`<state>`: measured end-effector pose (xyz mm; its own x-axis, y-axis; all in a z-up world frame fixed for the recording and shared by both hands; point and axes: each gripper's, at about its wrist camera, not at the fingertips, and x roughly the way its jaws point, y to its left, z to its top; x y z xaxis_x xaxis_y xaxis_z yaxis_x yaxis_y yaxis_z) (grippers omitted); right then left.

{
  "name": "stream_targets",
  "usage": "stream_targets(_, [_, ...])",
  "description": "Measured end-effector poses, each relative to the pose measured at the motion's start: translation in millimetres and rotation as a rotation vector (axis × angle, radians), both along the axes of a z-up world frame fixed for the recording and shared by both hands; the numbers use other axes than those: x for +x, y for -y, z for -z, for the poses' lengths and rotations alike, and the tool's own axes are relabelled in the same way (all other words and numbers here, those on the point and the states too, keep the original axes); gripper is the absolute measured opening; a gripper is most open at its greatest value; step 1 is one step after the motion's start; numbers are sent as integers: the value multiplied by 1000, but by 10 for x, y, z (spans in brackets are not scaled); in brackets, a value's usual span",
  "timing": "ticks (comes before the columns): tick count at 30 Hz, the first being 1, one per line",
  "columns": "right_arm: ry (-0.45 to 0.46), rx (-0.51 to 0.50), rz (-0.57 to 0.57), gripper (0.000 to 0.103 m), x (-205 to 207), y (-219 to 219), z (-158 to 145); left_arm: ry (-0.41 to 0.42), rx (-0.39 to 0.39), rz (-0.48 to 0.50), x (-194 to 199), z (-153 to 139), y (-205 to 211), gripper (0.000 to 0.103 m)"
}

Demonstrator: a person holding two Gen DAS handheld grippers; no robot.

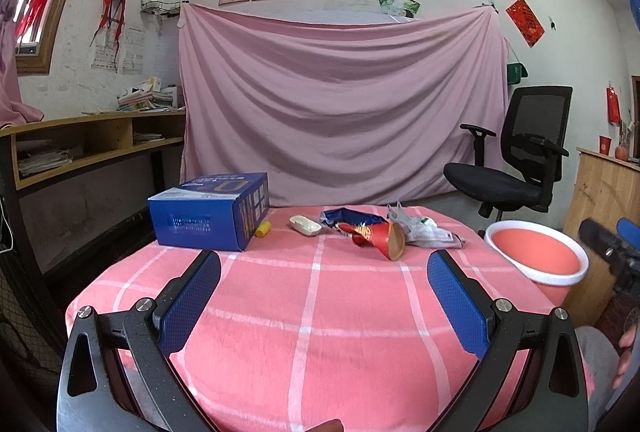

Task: Collect trash
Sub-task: 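Grasp the grey face mask with the right gripper while the left grasps the red paper cup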

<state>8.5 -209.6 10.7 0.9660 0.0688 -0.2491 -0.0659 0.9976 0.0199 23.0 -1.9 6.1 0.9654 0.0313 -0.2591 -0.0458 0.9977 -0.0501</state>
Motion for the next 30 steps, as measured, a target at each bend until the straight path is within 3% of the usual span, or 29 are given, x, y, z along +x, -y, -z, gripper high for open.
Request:
stream_targets(7, [106, -38, -19, 103, 292, 35, -207, 23, -14, -6, 377, -110, 34, 101])
stream_targets(18, [150, -36, -70, 103, 983, 72, -387, 81, 30, -8, 989, -214, 68, 101])
stream_targets(22, [103, -48, -149, 103, 1340, 7, -345, 53, 41, 6, 1253, -180, 74, 101])
stream_targets(30, [-104, -54, -306, 103, 1950, -11, -63, -130, 48, 74, 1673, 36, 122, 101])
